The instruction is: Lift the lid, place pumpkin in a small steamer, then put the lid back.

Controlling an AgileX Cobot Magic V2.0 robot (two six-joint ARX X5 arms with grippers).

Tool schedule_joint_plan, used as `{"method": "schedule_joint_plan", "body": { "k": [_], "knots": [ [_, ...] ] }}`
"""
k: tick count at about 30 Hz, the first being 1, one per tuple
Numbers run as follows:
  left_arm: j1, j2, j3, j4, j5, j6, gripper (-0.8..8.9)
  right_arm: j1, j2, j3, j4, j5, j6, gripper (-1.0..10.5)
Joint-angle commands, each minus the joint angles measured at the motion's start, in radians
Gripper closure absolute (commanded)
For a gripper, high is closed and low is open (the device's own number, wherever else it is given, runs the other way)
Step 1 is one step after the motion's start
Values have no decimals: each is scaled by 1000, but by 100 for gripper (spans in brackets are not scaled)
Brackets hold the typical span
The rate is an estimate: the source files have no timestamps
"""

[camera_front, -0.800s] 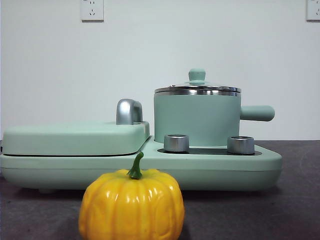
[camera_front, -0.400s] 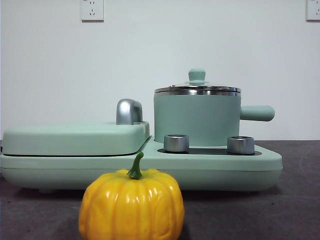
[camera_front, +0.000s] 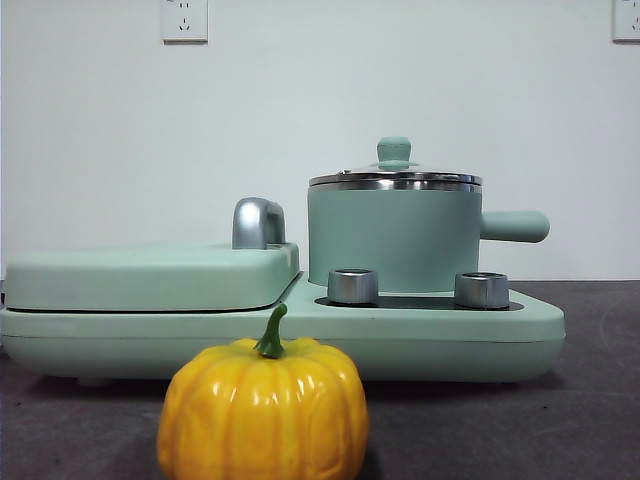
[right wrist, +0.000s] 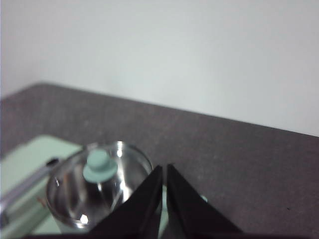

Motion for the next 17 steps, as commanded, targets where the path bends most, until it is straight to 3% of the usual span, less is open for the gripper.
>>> {"method": "schedule_joint_plan", "body": {
  "k": [1,8,13,17],
  "knots": [
    [-19,63,50,-22,18,99,803,24,47,17,3,-6,-114,935],
    [-85,195,122,-105,18,294,803,115,154,17,-5,-5,-220,934],
    [-141,262,130,-98,17,406,804,170,220,17,-14,6,-253,934],
    [-196,308,130,-97,14,543,804,223,257,17,-19,11,-264,932]
  ]
}}
